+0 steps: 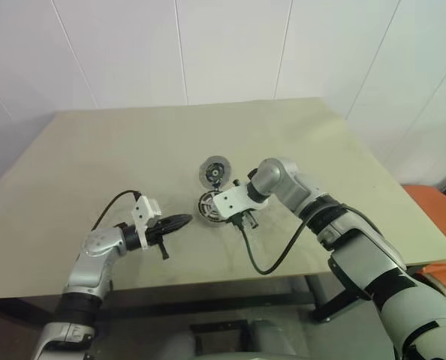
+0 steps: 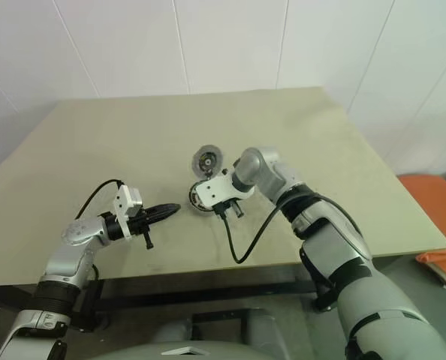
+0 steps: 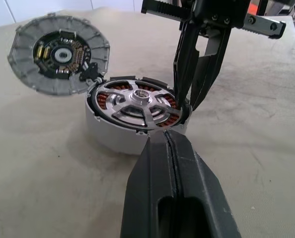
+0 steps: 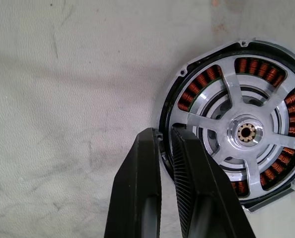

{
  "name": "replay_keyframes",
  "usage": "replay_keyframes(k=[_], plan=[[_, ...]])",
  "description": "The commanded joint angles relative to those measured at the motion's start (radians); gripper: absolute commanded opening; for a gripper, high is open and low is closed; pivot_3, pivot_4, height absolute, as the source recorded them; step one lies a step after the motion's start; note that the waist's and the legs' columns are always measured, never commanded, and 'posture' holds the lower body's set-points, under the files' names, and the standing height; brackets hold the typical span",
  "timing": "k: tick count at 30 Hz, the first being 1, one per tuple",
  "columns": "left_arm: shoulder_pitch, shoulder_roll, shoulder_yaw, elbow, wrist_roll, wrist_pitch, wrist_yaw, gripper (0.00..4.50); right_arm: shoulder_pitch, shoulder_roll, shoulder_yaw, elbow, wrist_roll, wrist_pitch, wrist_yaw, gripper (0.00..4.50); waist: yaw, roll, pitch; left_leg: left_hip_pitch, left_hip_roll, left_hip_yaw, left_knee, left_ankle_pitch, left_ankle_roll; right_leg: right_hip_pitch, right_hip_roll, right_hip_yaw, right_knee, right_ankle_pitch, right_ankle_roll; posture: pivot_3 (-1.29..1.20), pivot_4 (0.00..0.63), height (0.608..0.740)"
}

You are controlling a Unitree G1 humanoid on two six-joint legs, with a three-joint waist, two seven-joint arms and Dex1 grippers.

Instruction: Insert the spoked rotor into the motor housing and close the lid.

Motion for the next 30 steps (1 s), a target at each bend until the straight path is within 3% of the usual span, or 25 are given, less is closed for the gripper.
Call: replay_keyframes(k=[1,11,16,25,30], plan=[[-0.010,-0.001,0.006,-0.002,0.003,-0.030,0.006,0.00,0.013,-0.026,-0.033,-0.090,0.027,0.105,0.054,0.13,0.001,0.000,0.000,0.000,0.000,0.000,0.000,0.000,0.000,0.000,0.000,0.000,0.000,0.000,0.000,0.00,0.000,0.740],[0.000,-0.015,0.000,0.005,0.016,-0.049,0.023,0.00,0.103,-0.098,-0.041,-0.464,0.068,0.626,0.175,0.13,0.008,0.000,0.000,-0.002,-0.002,0.000,0.000,0.000,0.000,-0.001,-0.004,-0.001,-0.002,0.000,0.001,0.00,0.000,0.740],[0.005,-0.022,-0.006,0.003,0.020,-0.053,0.033,0.00,0.087,-0.074,-0.017,-0.551,0.028,0.888,0.099,0.13,0.006,0.000,0.000,-0.002,-0.002,0.000,0.000,0.000,0.000,-0.001,-0.005,-0.002,-0.002,-0.001,0.001,0.00,0.000,0.740],[0.017,-0.027,-0.006,-0.014,0.022,-0.053,0.053,0.00,-0.002,0.147,-0.008,-0.389,0.065,1.343,-0.144,0.13,-0.002,-0.001,0.000,0.000,-0.002,0.000,0.000,0.000,0.000,-0.002,-0.005,-0.002,0.002,0.000,0.001,0.00,0.000,0.740],[0.028,-0.025,-0.001,-0.027,0.021,-0.048,0.069,0.00,-0.081,0.287,-0.156,-0.173,0.162,1.528,-0.303,0.13,-0.005,-0.002,-0.001,0.003,-0.002,0.000,0.001,0.000,-0.001,-0.002,-0.007,-0.004,0.006,0.000,0.000,0.00,0.000,0.740]])
